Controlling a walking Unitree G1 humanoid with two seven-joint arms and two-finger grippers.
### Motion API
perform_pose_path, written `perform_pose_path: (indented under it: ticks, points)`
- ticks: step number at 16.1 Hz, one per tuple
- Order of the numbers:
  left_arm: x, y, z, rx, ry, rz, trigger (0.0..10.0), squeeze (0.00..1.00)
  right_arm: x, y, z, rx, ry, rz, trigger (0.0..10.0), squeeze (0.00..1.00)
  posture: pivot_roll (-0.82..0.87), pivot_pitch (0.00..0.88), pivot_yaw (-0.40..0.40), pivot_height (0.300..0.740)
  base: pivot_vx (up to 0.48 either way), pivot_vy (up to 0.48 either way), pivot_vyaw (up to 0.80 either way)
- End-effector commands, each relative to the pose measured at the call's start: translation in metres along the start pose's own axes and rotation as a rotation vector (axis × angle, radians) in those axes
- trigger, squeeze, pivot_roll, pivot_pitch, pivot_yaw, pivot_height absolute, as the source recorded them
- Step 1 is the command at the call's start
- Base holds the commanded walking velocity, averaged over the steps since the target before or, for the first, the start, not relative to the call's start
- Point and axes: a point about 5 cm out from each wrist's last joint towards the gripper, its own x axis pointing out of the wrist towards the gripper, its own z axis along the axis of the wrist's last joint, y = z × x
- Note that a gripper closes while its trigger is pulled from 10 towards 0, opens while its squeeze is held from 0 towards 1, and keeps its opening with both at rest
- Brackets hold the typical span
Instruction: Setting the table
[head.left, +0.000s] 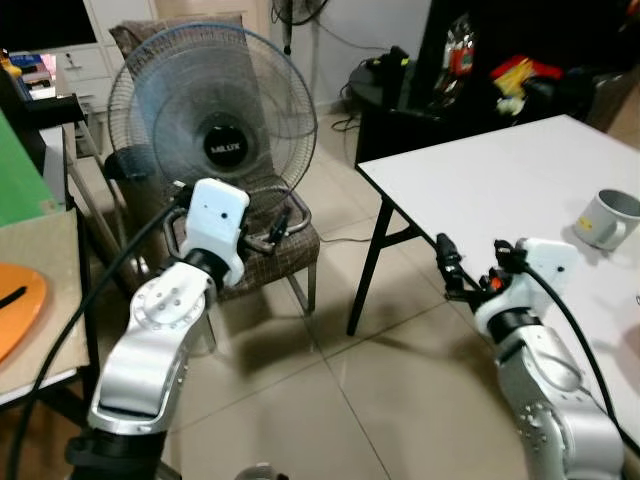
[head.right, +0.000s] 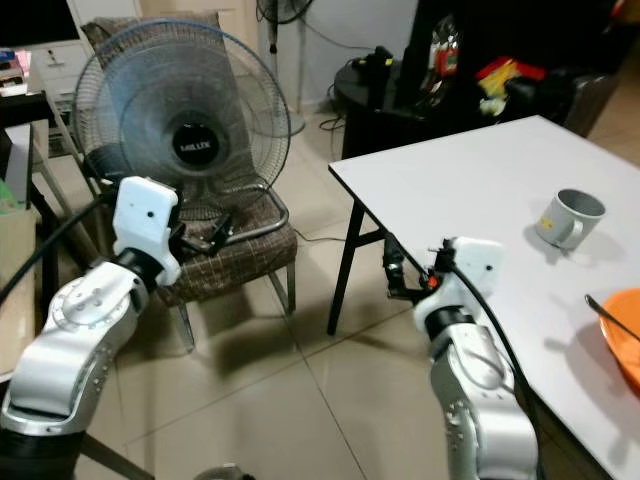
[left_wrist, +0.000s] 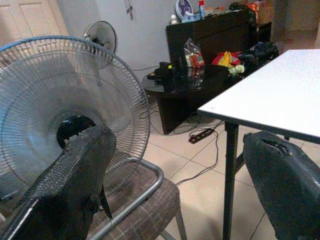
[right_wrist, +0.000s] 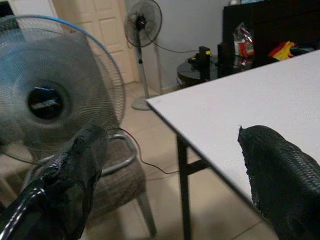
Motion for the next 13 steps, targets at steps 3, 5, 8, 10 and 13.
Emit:
perform_pose_path:
  ticks: [3, 5, 8, 10, 13]
  points:
    - [0.0014, -0.0033, 0.0027, -0.003, -0.004, -0.020, 10.0, 0.00, -0.0014, -0.0011, 0.0028, 0.006, -0.011, 0.012, 10.0, 0.00, 0.08, 0.000, -0.006, 0.740, 0.000, 0.310, 0.00]
    - [0.0015, -0.0030, 0.0027, -0.003, -0.003, -0.016, 10.0, 0.00, 0.0002, 0.0010, 0.0022, 0.007, -0.007, 0.026, 10.0, 0.00, 0.08, 0.000, -0.010, 0.740, 0.000, 0.311, 0.00]
    - [0.0020, -0.0023, 0.0034, -0.002, -0.004, -0.013, 10.0, 0.00, 0.0010, 0.0019, 0.0021, 0.016, -0.006, 0.032, 10.0, 0.00, 0.08, 0.000, -0.010, 0.740, 0.000, 0.312, 0.00]
    - [0.0028, -0.0019, 0.0040, -0.001, -0.006, -0.011, 10.0, 0.00, 0.0012, 0.0022, 0.0023, 0.015, -0.005, 0.038, 10.0, 0.00, 0.08, 0.000, -0.009, 0.740, 0.000, 0.307, 0.00]
    - [0.0048, -0.0020, 0.0079, -0.003, -0.030, -0.009, 10.0, 0.00, 0.0017, 0.0031, 0.0015, 0.019, -0.001, 0.046, 10.0, 0.00, 0.08, 0.000, -0.006, 0.740, 0.000, 0.104, 0.00]
